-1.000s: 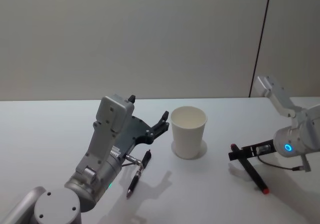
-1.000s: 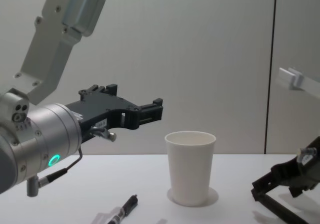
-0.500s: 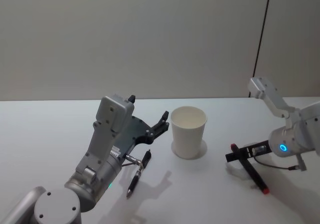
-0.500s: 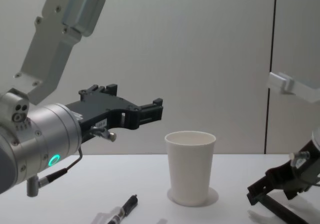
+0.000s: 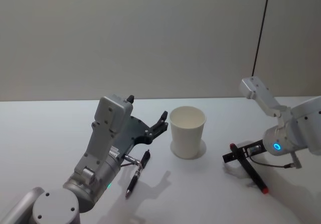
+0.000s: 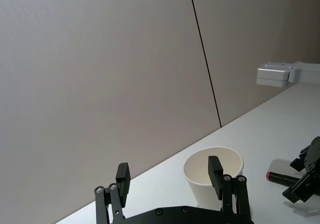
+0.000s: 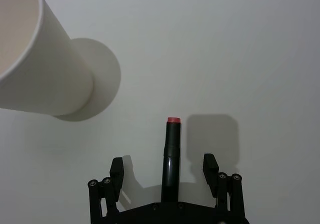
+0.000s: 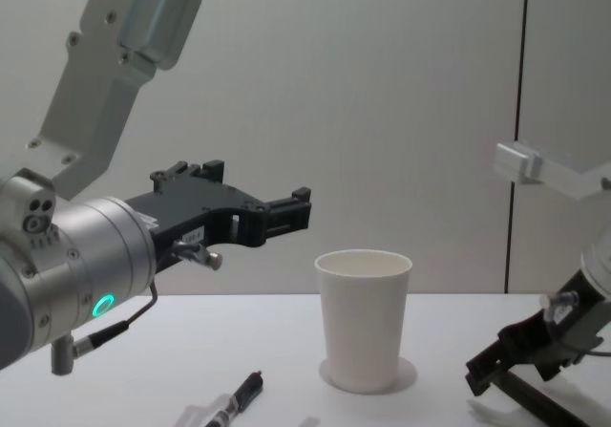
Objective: Place the pen into the pen holder.
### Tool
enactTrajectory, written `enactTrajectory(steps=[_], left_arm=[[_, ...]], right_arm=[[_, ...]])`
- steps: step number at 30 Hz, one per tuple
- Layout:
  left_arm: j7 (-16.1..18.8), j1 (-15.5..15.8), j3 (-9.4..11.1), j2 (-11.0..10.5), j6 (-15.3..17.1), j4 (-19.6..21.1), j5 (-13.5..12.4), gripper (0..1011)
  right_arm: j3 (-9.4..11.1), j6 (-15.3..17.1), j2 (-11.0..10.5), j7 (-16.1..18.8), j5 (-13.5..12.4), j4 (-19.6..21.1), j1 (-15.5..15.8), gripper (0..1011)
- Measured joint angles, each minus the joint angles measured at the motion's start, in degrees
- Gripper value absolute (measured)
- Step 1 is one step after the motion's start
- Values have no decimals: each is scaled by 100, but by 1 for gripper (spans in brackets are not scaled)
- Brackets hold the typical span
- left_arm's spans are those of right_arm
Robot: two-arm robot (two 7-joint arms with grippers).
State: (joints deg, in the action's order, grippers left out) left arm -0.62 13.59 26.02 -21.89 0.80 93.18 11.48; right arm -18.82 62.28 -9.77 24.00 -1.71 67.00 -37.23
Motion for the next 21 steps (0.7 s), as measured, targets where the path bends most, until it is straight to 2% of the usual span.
enactTrajectory(steps=[10, 21], left_arm=[[0, 0, 0, 0, 0, 0, 0, 998], [0, 0, 0, 0, 0, 0, 0, 999]], right_arm=[[-68, -34, 42, 44, 164, -81, -55, 1001], [-83, -100, 76, 32, 235, -169, -88, 1001]])
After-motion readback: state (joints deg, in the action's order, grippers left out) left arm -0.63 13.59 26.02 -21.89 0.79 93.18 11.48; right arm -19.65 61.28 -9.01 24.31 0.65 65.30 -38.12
